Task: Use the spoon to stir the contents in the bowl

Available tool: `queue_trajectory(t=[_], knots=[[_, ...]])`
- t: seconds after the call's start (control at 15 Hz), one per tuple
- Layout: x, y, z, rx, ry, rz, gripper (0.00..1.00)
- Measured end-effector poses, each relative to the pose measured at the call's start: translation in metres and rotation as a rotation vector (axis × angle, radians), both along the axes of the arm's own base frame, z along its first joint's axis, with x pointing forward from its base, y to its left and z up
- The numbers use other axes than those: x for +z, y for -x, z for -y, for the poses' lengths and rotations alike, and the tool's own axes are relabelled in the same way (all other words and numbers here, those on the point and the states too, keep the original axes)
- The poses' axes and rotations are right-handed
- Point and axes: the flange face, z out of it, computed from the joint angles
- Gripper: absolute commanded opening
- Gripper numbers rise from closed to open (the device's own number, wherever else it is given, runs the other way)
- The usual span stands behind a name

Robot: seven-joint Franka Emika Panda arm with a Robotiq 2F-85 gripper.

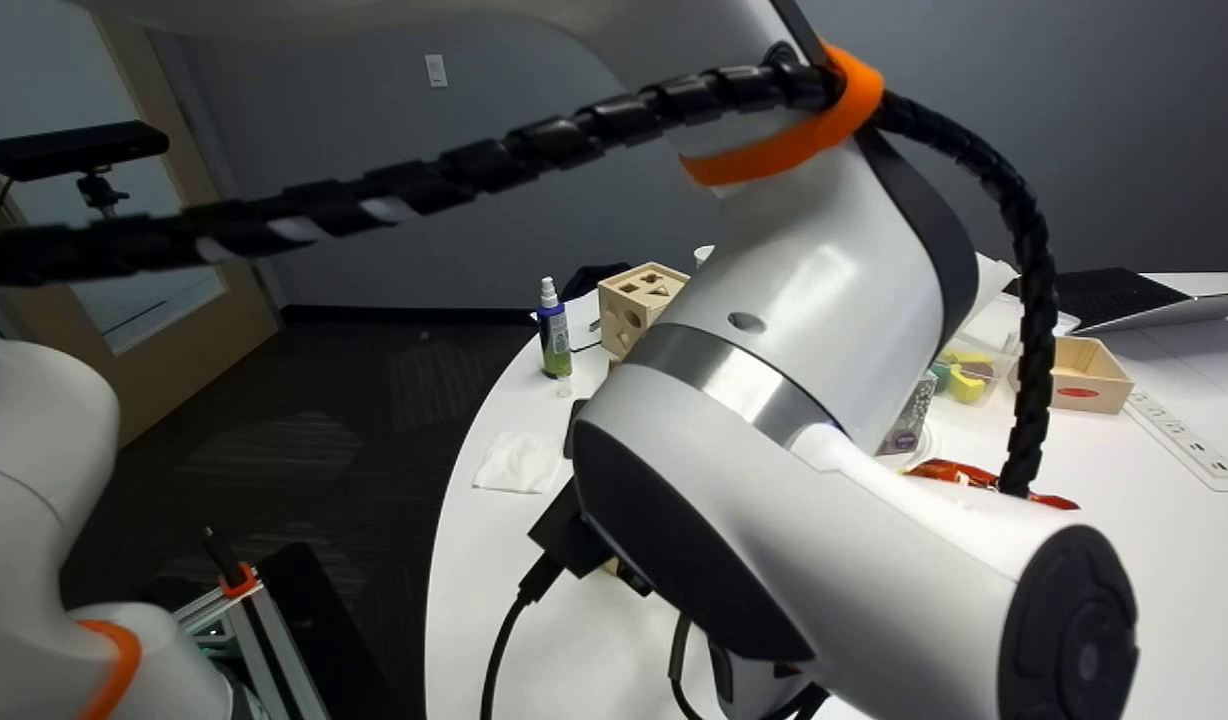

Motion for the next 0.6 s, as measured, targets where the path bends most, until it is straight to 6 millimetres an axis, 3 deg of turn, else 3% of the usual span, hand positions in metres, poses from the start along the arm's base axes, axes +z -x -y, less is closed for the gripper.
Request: queue_trajectory(t=[0.6], knots=[[-0.012,0.013,-0.012,-0.012,-0.175,-0.102,0.01]])
